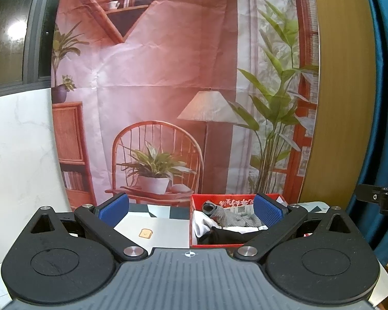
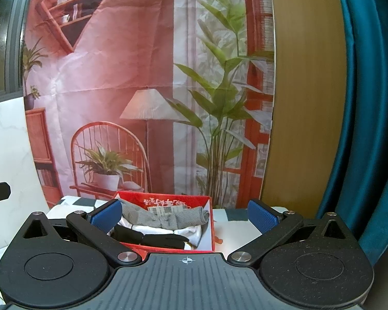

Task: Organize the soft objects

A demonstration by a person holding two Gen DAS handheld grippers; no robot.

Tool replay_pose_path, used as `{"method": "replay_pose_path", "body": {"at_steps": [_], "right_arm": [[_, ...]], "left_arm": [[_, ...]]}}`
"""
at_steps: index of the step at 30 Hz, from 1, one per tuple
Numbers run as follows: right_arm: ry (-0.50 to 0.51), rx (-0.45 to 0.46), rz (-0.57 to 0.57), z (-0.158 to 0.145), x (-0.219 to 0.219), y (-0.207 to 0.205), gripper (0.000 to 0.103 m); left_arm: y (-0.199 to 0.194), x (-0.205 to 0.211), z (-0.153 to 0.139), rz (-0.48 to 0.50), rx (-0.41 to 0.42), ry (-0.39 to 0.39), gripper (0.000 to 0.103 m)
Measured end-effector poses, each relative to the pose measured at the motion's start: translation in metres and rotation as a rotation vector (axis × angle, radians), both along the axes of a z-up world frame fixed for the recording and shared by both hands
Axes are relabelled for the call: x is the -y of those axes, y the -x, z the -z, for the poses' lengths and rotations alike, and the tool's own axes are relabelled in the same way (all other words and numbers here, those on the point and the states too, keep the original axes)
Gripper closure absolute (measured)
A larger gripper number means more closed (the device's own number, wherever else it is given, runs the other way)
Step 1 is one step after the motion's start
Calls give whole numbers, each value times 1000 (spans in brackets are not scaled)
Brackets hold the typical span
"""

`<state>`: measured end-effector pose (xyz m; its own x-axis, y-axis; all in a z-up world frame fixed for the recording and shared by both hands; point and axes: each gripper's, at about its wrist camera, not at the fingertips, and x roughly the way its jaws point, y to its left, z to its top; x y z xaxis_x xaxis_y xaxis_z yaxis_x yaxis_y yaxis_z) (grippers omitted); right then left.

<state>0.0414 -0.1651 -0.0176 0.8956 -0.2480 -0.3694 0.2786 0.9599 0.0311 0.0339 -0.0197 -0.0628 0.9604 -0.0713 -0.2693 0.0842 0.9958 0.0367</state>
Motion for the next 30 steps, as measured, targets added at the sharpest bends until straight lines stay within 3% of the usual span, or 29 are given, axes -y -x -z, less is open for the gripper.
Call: {"method": "replay_pose_path", "body": {"at_steps": [30], "right_arm": [[9,1,5,0,1,1,0]], "left_arm": [[1,2,2,-2,-2,-1,0]]}}
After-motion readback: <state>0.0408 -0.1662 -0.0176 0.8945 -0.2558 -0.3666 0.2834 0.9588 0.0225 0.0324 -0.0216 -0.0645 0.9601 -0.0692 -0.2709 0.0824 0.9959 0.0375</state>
